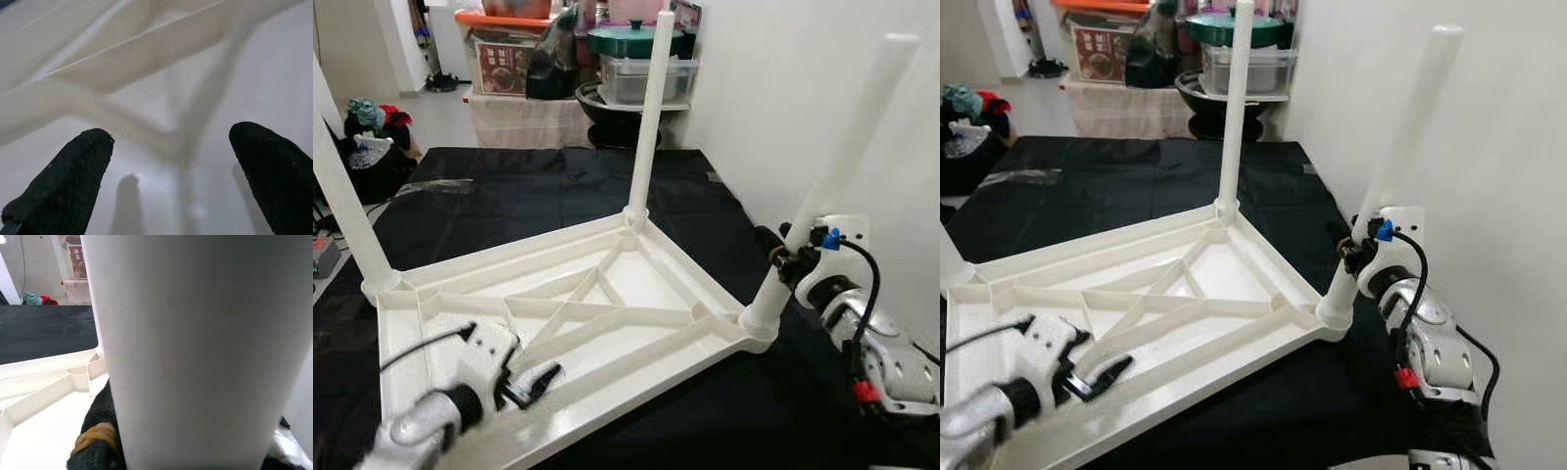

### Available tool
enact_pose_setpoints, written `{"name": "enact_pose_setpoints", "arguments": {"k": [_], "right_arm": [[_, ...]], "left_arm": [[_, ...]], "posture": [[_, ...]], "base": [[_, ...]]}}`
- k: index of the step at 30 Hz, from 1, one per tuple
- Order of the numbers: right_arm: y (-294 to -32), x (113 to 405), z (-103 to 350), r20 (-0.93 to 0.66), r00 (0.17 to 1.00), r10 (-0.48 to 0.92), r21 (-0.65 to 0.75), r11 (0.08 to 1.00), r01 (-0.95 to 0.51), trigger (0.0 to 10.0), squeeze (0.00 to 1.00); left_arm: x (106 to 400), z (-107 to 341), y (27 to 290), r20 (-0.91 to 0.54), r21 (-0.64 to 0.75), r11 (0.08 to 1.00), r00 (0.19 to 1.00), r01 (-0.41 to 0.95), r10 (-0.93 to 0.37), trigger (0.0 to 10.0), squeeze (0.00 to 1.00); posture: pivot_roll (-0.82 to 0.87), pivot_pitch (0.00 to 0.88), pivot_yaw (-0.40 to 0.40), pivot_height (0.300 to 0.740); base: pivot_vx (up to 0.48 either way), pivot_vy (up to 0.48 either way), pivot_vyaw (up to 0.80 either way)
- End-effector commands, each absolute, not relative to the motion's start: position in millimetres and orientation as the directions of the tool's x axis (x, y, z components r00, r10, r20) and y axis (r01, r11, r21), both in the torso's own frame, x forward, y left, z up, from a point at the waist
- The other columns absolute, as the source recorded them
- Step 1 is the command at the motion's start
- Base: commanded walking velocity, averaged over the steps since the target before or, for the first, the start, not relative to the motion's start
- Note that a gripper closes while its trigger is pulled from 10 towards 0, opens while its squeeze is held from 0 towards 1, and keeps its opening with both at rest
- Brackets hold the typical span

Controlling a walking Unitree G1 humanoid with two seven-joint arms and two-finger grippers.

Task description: Building children table

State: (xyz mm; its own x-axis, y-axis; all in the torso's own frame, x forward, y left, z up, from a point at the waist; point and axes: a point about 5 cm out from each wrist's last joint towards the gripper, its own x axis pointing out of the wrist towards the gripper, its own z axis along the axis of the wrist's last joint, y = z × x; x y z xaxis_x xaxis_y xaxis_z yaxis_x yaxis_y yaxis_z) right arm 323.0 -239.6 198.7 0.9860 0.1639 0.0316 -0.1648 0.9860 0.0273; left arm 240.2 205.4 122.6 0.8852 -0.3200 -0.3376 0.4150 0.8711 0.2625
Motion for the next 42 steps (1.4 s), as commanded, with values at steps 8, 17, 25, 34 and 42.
{"name": "enact_pose_setpoints", "arguments": {"k": [8, 17, 25, 34, 42], "right_arm": [[-239, 323, 175, -0.072, 0.985, 0.159, 0.089, 0.984, -0.153, 10.0, 0.0], [-239, 323, 172, -0.08, 0.985, 0.149, 0.123, 0.983, -0.139, 10.0, 0.0], [-241, 322, 171, -0.087, 0.986, 0.144, 0.143, 0.981, -0.131, 10.0, 0.0], [-244, 319, 170, -0.094, 0.984, 0.15, 0.147, 0.98, -0.135, 10.0, 0.0], [-222, 306, 168, -0.094, 0.941, 0.326, 0.123, 0.942, -0.314, 10.0, 0.0]], "left_arm": [[252, 132, 231, -0.38, 0.319, 0.87, 0.892, 0.376, -0.246, 10.0, 0.0], [252, 122, 244, -0.446, 0.359, 0.847, 0.869, 0.391, -0.212, 10.0, 0.0], [266, 130, 289, -0.456, 0.507, 0.8, 0.888, 0.321, -0.067, 10.0, 0.0], [281, 164, 350, -0.378, 0.694, 0.697, 0.915, 0.182, 0.137, 10.0, 0.0], [298, 192, 371, -0.26, 0.751, 0.658, 0.94, 0.054, 0.219, 10.0, 0.0]], "posture": [[0.14, 0.0, -0.087, 0.74], [0.14, 0.0, -0.09, 0.74], [0.14, 0.0, -0.086, 0.74], [0.13, 0.0, -0.084, 0.74], [0.12, 0.0, -0.079, 0.74]], "base": [[0.0, 0.0, 0.0], [0.0, 0.0, 0.0], [0.0, 0.0, 0.0], [0.0, 0.0, 0.0], [0.0, 0.0, 0.0]]}}
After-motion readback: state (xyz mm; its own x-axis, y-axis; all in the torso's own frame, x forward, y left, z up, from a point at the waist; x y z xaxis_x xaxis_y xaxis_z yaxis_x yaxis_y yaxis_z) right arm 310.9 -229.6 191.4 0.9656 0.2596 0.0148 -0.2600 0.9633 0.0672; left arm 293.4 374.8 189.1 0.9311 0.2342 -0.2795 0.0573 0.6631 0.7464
